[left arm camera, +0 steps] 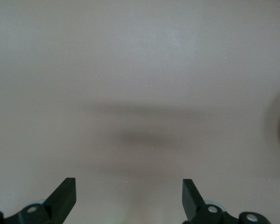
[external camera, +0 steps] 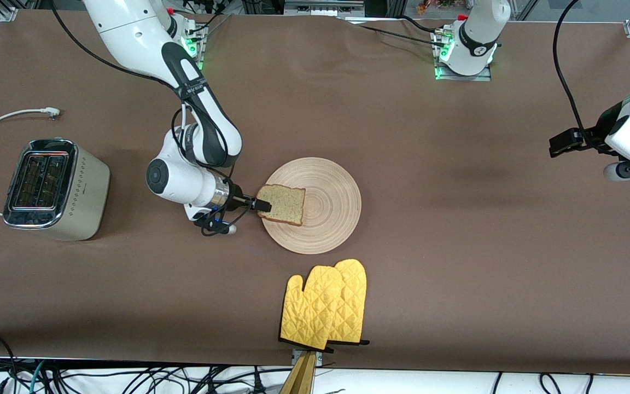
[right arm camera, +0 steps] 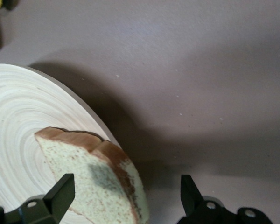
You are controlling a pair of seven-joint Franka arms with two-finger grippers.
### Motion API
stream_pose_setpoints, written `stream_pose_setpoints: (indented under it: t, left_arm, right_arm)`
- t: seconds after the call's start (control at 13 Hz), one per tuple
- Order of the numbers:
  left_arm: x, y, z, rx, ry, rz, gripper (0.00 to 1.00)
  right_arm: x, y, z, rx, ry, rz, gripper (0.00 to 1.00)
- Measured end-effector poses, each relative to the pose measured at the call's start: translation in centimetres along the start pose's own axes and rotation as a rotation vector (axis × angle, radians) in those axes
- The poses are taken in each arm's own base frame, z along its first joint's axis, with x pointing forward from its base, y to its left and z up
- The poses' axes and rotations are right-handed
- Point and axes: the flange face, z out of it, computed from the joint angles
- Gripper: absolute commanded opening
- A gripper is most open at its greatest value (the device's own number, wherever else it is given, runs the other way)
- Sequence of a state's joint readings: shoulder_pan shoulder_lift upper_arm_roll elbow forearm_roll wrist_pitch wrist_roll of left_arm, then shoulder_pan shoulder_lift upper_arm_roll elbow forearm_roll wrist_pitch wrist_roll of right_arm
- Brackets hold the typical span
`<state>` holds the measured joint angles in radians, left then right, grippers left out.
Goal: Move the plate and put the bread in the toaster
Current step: 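Move the right gripper to the bread slice on the plate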
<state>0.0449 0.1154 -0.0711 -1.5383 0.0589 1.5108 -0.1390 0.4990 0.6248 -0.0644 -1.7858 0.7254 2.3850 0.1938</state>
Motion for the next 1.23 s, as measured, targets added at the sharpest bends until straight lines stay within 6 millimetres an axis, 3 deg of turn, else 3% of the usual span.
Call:
stream_pose_setpoints:
  t: [0.15,0.38,0.46,1.15,1.23]
  left_arm:
    - [0.0,0.0,0.0,0.000,-0.001,0.000,1.00]
    - [0.0,0.0,0.1,0.000,-0.001,-0.001,1.00]
    - [0.1,0.0,0.1,0.000,-0.002,-0.001,1.00]
    - [0.2,-0.2,0.3,0.000,-0.006,0.011,1.00]
    - [0.3,-0.2,0.4,0.000,-0.009,0.013,1.00]
  right_arm:
    - [-0.1,0.2,0.1,-0.003,-0.003,0.002,0.96]
    - [-0.4,0.0,0.4,-0.006,-0.013,-0.002,0.61]
    - [-0.6,-0.1,0.6,-0.006,-0.019,-0.005,0.54]
    - [-1.6,-0.9,0.6,-0.008,-0.061,-0.020,0.53]
    - [-1.7,-0.9,0.5,-0.009,-0.065,-0.023,0.49]
